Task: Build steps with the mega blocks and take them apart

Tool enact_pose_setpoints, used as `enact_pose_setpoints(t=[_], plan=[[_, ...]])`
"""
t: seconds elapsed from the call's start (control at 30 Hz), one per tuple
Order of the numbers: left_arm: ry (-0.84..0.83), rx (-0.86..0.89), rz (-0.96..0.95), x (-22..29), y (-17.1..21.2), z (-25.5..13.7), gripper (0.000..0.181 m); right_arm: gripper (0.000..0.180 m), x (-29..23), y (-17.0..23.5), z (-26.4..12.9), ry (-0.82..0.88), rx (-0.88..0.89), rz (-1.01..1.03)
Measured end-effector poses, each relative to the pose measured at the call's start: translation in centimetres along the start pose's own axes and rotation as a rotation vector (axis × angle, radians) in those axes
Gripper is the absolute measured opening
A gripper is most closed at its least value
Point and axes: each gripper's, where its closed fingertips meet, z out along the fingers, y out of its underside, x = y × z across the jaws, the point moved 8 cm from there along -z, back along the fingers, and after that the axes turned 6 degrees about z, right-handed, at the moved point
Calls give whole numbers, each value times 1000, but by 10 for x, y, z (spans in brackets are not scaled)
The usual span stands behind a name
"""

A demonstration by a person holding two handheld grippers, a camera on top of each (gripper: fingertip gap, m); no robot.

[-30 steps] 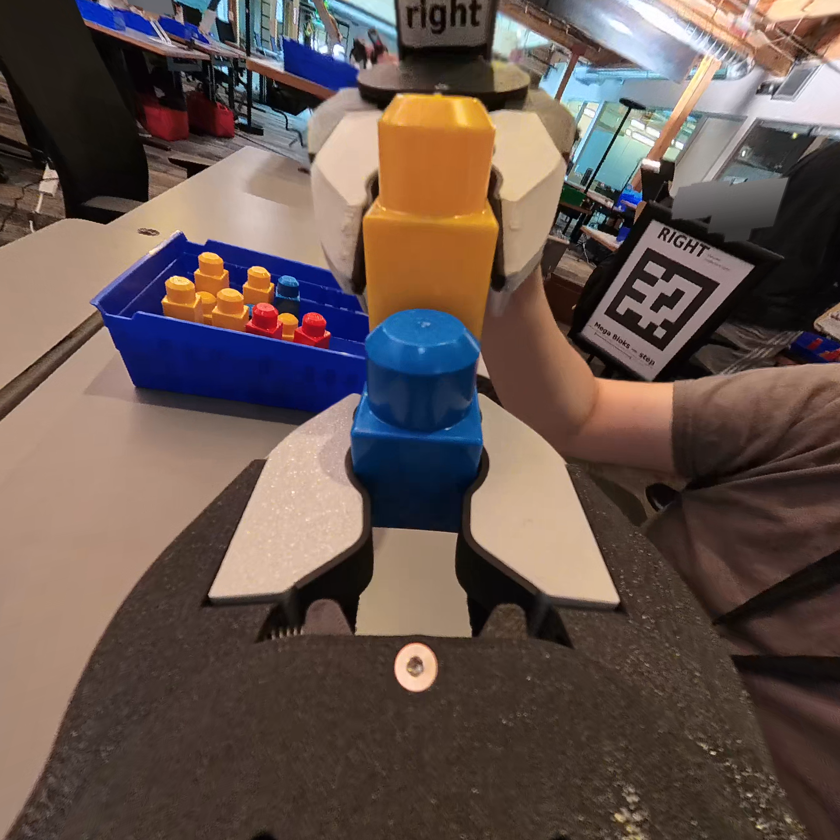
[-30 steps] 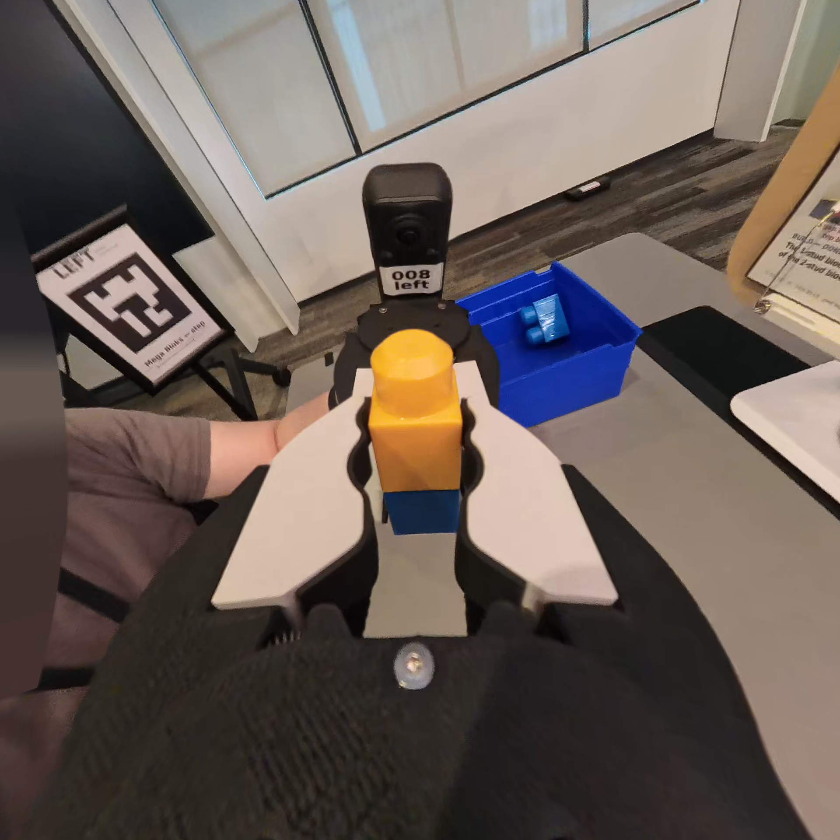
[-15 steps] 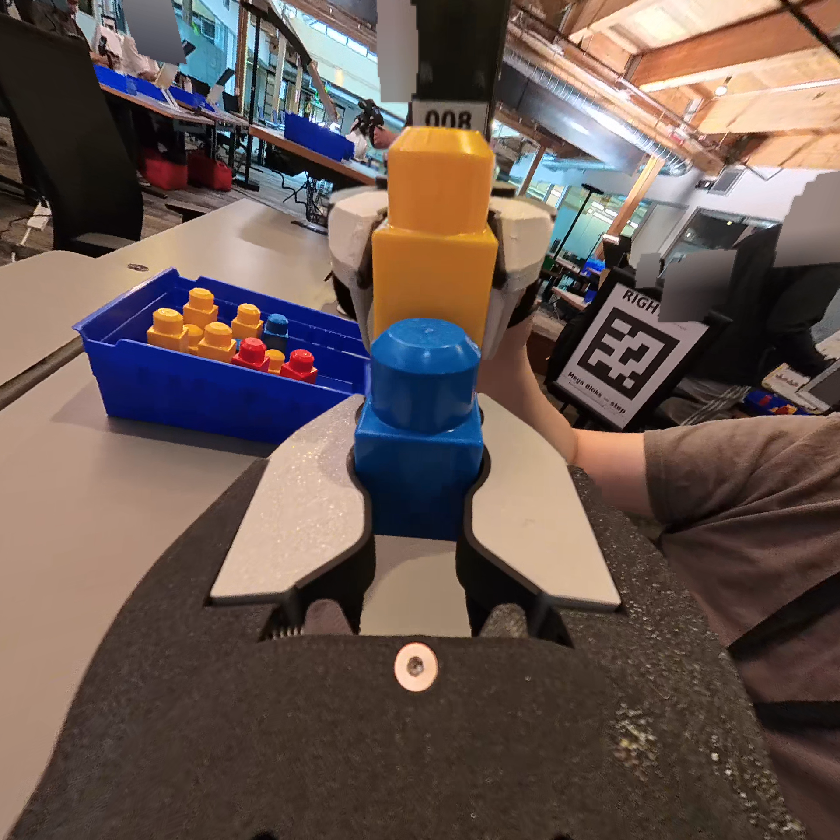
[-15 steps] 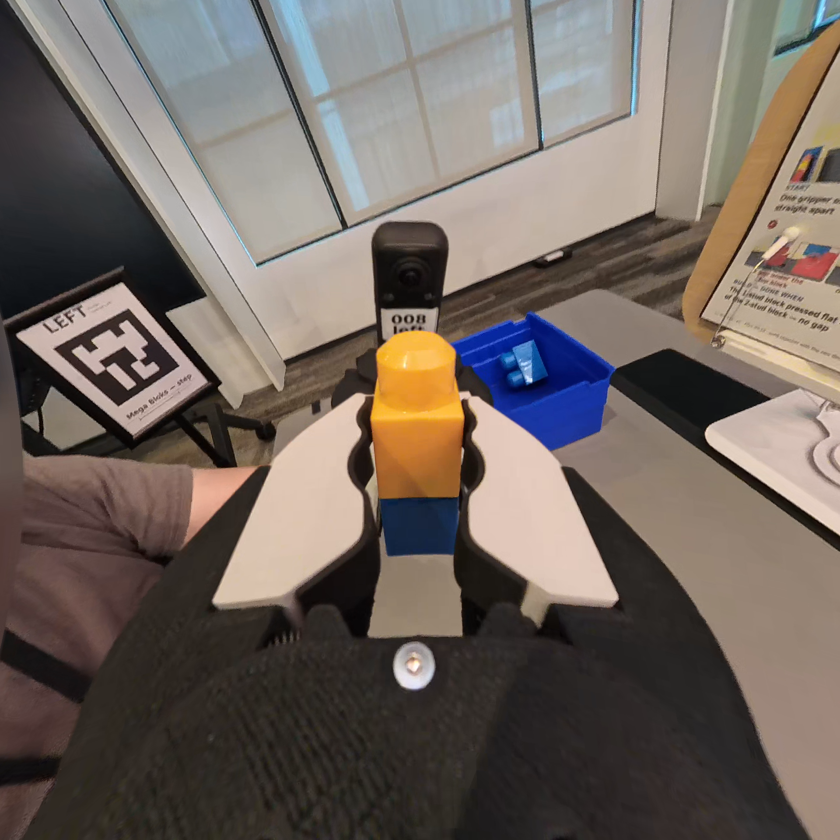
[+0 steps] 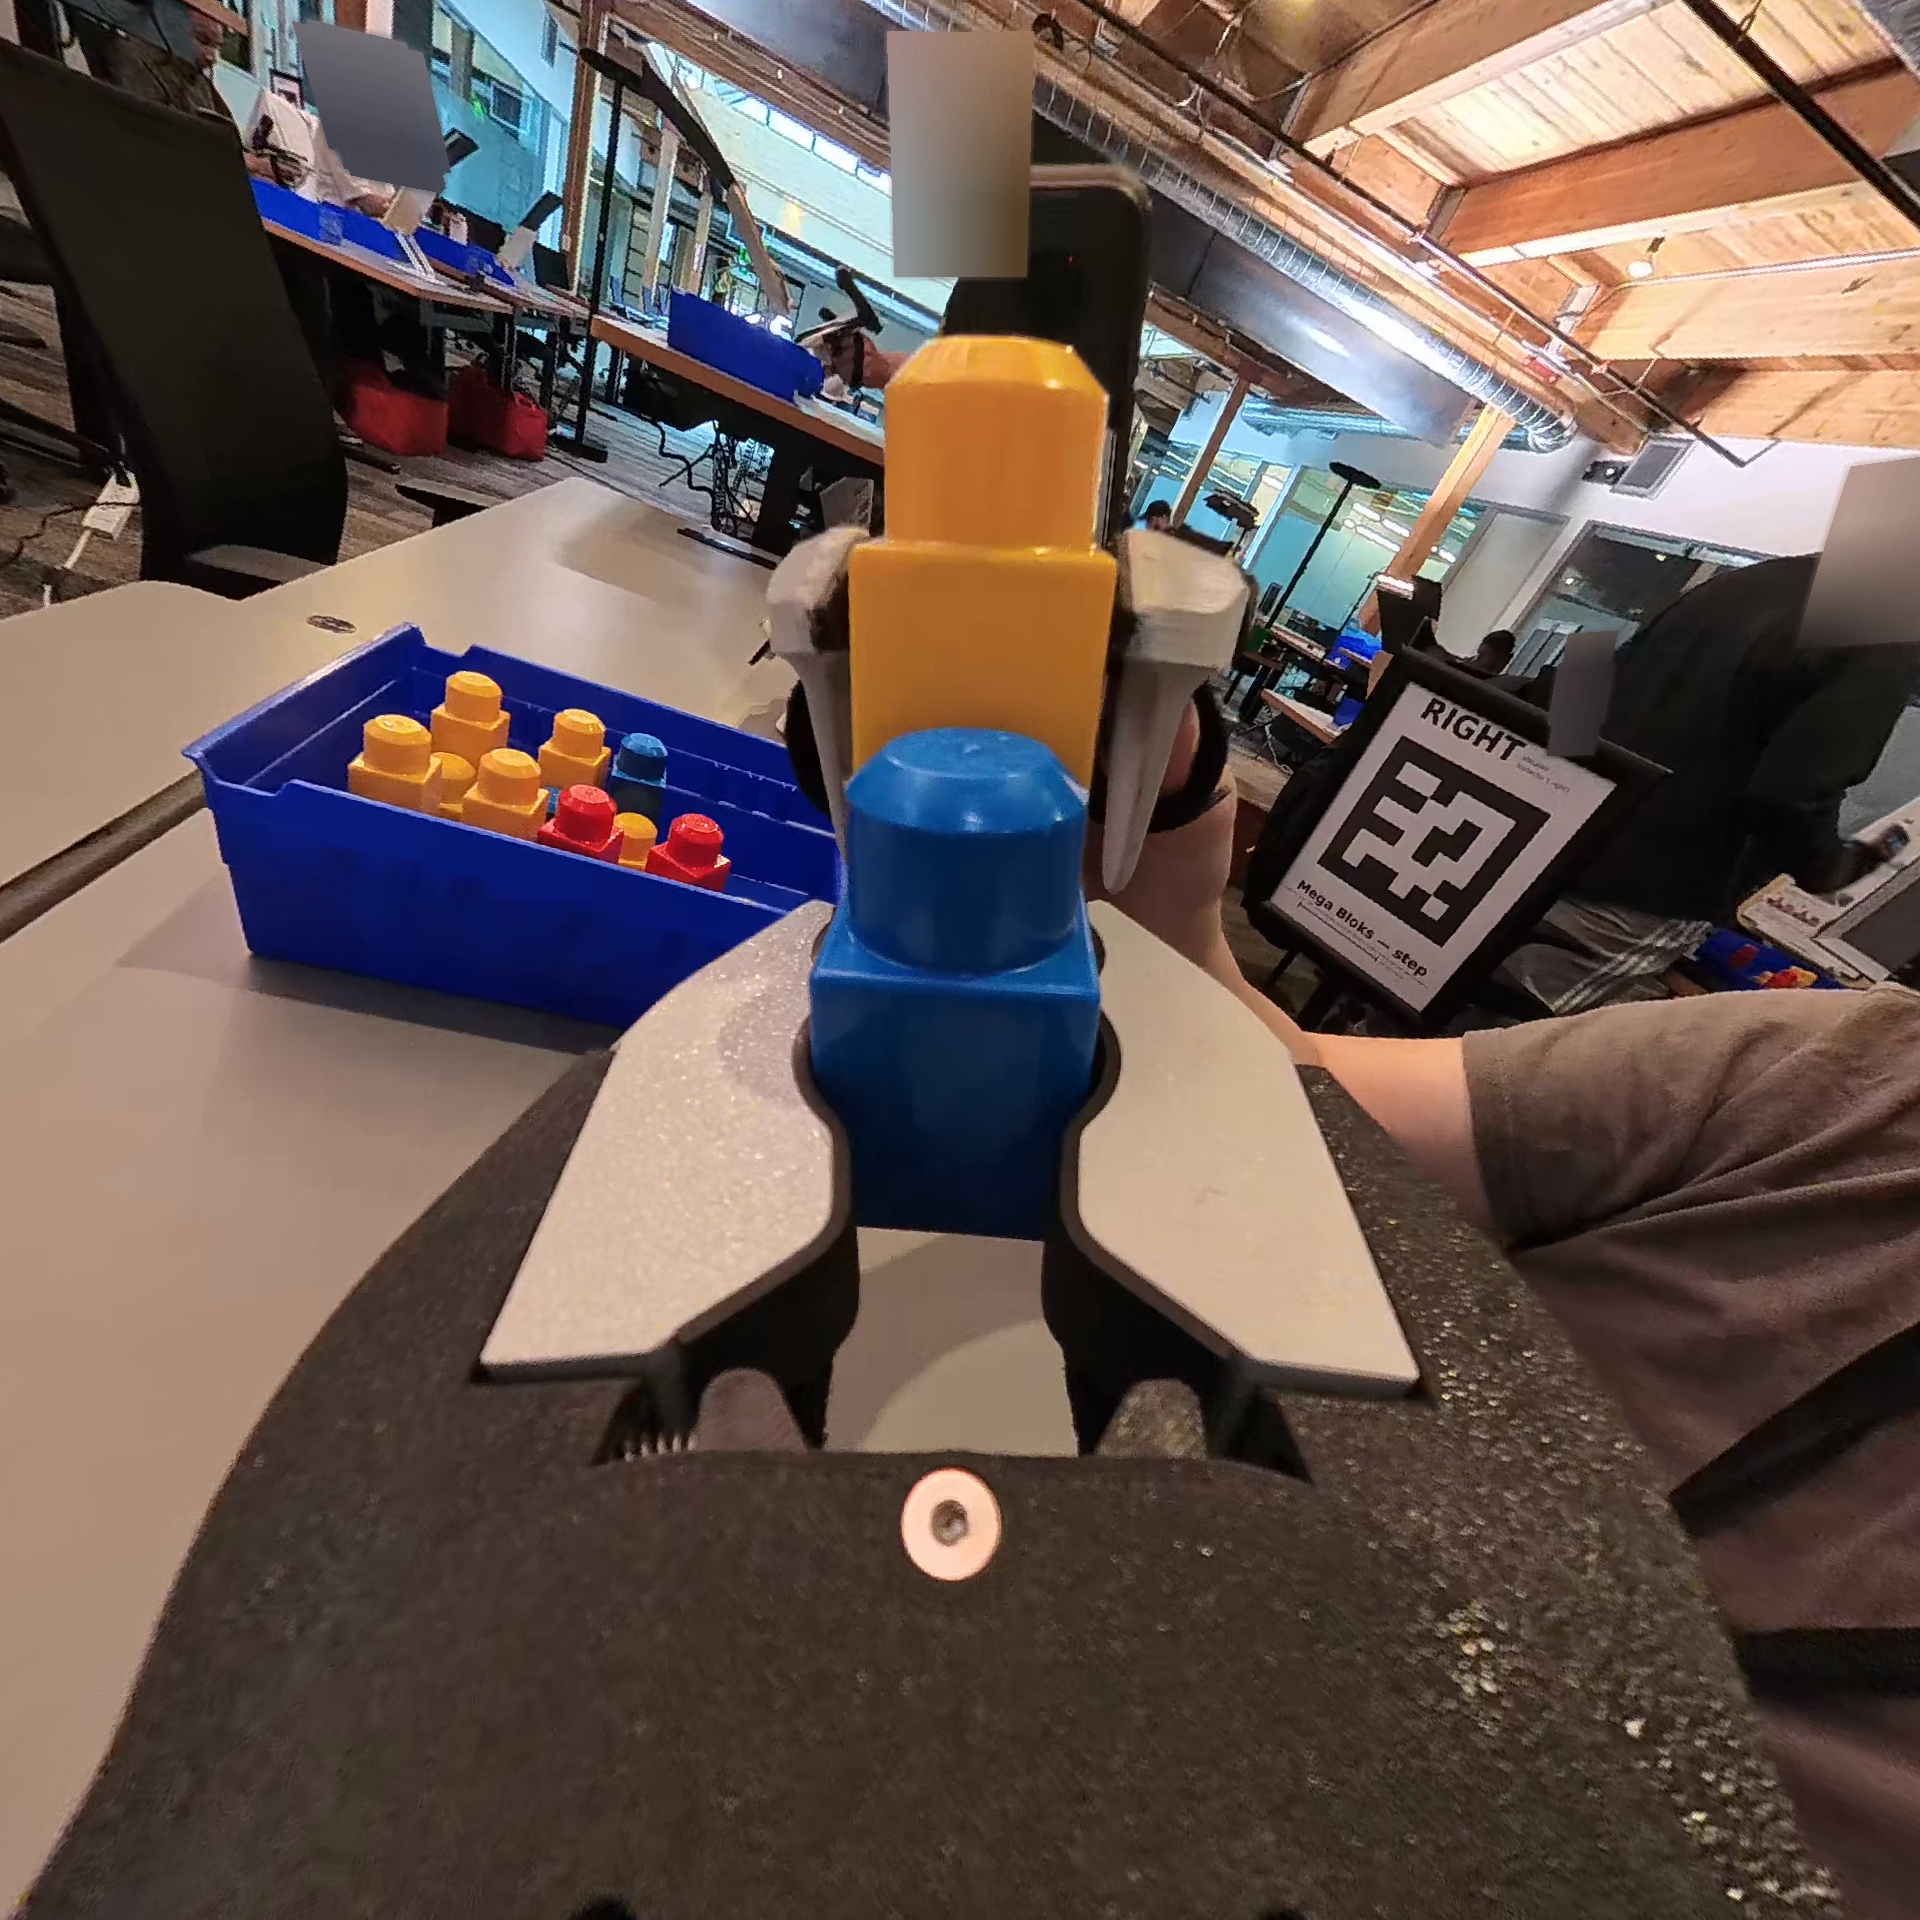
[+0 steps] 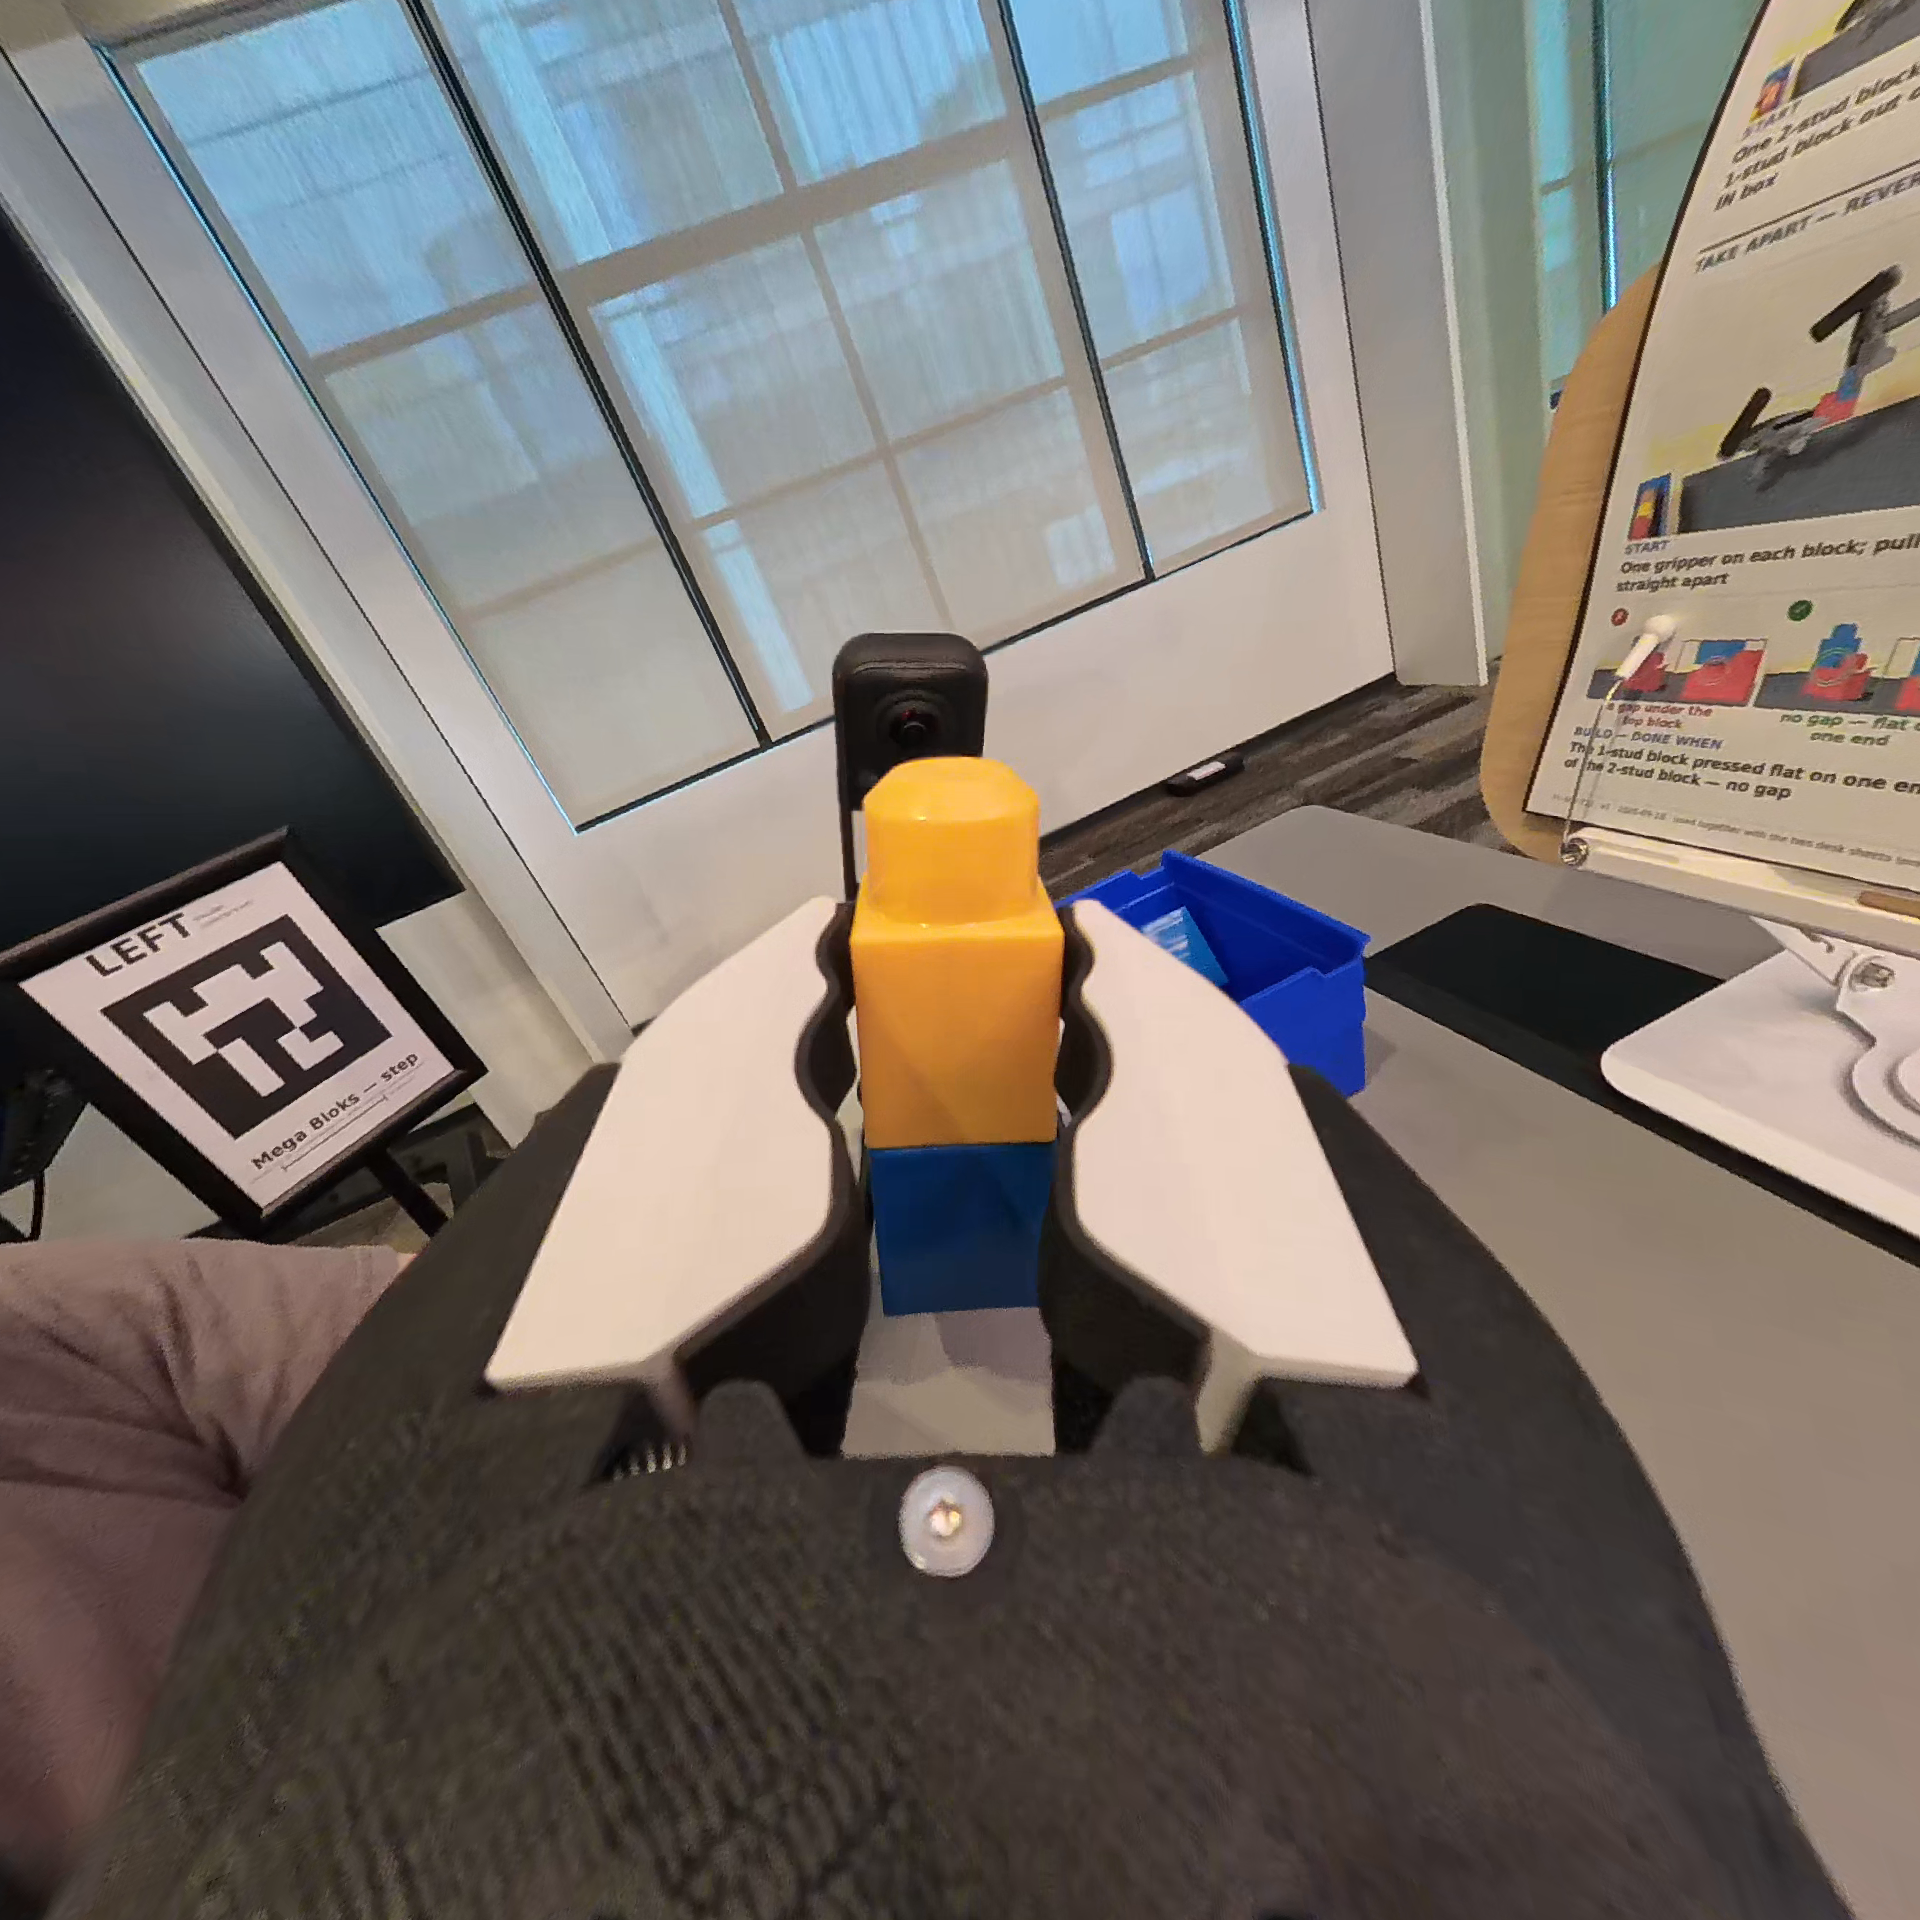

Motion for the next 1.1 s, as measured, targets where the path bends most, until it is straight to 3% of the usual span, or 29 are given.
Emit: enact_pose_setpoints(t=[0.3, 0.4, 0.67, 0.73, 0.77, 0.8, 0.87, 0.93, 1.1], plan=[[-15, -98, 60, -2, 1, -3, 41, 37, 3, 2, -3, -5, -110, -53], [-51, -120, 139, 0, 0, -5, 41, 55, -3, -5, -11, -35, -164, -104], [-69, -173, 226, 7, 0, -1, 41, 55, -7, -5, -13, 2, -341, -146], [-64, -195, 241, 9, 1, 0, 41, 54, -8, 2, -7, 2, -379, -189], [-57, -213, 245, 10, 2, 1, 41, 38, -9, 5, -6, -6, -386, -207], [-58, -223, 249, 10, 3, 1, 43, 37, -9, 6, -6, -1, -395, -210], [-50, -227, 244, 12, 3, 3, 64, 37, -8, 6, -9, 31, -408, -197], [-74, -267, 248, 12, 5, 3, 78, 37, -6, 2, -18, 60, -409, -198], [-124, -285, 248, 7, 4, -4, 79, 37, 4, -30, -90, 258, -384, -184]])
